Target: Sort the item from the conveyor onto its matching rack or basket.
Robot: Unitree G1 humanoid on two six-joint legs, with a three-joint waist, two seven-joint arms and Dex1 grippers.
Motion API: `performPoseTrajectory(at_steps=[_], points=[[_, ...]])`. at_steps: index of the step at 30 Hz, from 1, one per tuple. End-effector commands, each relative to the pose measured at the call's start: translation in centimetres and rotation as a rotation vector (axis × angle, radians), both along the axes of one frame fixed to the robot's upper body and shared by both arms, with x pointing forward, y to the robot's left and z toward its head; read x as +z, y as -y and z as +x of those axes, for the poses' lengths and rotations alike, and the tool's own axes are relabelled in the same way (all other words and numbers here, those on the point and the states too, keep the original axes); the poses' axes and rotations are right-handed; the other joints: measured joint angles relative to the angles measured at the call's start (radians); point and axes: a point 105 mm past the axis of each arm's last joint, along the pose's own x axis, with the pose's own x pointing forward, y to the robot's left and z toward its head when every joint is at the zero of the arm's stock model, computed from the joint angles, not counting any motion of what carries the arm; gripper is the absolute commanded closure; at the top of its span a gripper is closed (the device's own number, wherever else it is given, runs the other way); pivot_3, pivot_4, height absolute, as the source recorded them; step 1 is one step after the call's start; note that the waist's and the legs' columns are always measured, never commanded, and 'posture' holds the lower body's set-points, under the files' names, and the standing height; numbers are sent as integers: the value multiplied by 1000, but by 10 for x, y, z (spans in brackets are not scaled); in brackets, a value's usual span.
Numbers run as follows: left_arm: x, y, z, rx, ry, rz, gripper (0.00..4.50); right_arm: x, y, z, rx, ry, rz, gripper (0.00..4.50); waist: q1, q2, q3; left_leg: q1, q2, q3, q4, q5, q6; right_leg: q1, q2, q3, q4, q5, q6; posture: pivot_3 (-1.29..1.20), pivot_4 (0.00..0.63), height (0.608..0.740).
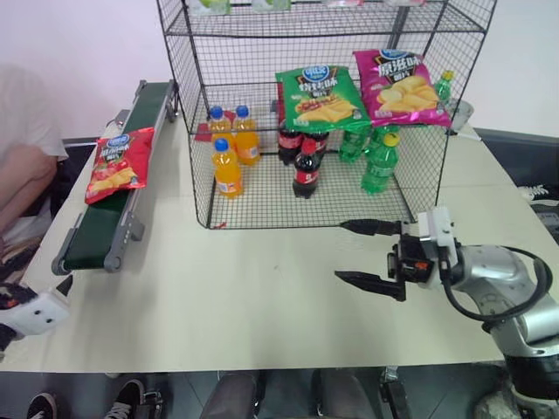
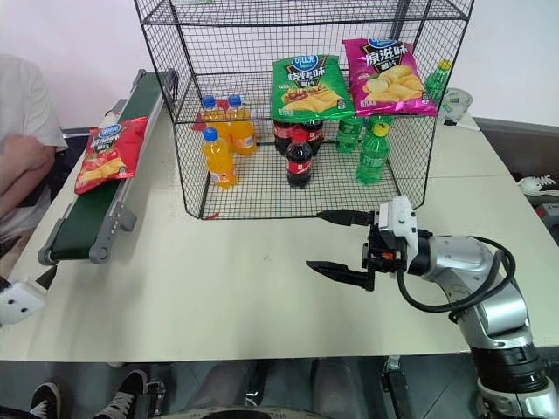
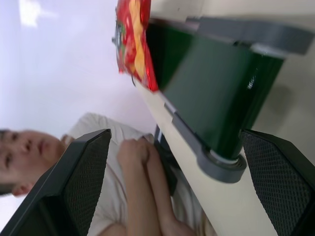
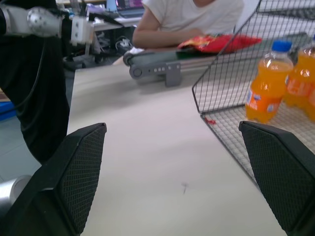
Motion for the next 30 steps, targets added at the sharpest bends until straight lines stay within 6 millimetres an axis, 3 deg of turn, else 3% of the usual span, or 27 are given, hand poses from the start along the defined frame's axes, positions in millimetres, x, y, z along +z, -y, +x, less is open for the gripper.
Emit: performPoseTrajectory(at_steps=[1,10,27,30], points=[[0,3,1,-4,42,16,148,0,-9,-5,59,12,0,0,5,0,0,0,0,0,0,0,0,0,0,0,0,0,0,0,150,740],[2,3,11,-3,81,79,148,3,-15,-2,91,15,2,0,7,-1,-1,0,0,0,1,0,0,0,0,0,1,0,0,0,150,740],[4,15,23,-13,125,65,148,6,-9,7,36,38,-13,0,6,-1,-1,0,0,0,1,0,0,0,0,0,1,0,0,0,150,740],[7,20,28,-24,138,40,899,6,-7,8,30,39,-17,0,6,-1,-1,0,0,0,1,0,0,0,0,0,1,0,0,0,150,740]])
